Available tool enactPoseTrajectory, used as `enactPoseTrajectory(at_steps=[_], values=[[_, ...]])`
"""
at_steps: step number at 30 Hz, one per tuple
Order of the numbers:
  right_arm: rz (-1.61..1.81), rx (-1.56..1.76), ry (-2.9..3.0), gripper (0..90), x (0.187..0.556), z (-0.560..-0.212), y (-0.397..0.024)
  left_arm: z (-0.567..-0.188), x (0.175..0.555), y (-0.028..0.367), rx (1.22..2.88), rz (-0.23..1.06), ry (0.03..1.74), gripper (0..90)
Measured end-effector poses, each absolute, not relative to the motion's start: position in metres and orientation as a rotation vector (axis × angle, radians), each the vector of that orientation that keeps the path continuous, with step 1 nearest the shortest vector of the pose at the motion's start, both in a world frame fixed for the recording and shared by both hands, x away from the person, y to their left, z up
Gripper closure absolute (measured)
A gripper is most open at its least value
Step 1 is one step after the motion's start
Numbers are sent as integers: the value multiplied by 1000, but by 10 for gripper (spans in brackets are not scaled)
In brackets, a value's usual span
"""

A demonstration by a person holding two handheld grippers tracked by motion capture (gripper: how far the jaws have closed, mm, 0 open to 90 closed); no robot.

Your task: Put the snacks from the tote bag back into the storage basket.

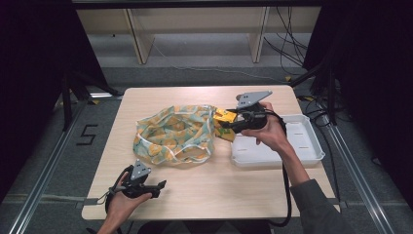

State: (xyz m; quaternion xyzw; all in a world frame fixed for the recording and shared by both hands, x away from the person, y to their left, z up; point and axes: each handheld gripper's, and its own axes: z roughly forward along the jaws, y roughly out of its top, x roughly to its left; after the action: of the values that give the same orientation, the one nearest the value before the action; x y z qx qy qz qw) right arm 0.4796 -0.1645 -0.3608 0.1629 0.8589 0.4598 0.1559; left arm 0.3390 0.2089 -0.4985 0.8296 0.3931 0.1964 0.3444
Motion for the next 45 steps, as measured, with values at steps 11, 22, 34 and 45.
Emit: enactPoseTrajectory(at_steps=[11,22,34,45], values=[[1332,540,2447,514,471,-376,-192,-501,339,207,2095,519,1054,237],[1301,570,2425,514,467,-388,-219,-500,339,210,2117,511,1035,237],[1301,619,2434,513,462,-399,-231,-498,338,209,2120,512,1032,238],[1323,604,2443,513,461,-406,-232,-499,338,209,2123,509,1031,237]])
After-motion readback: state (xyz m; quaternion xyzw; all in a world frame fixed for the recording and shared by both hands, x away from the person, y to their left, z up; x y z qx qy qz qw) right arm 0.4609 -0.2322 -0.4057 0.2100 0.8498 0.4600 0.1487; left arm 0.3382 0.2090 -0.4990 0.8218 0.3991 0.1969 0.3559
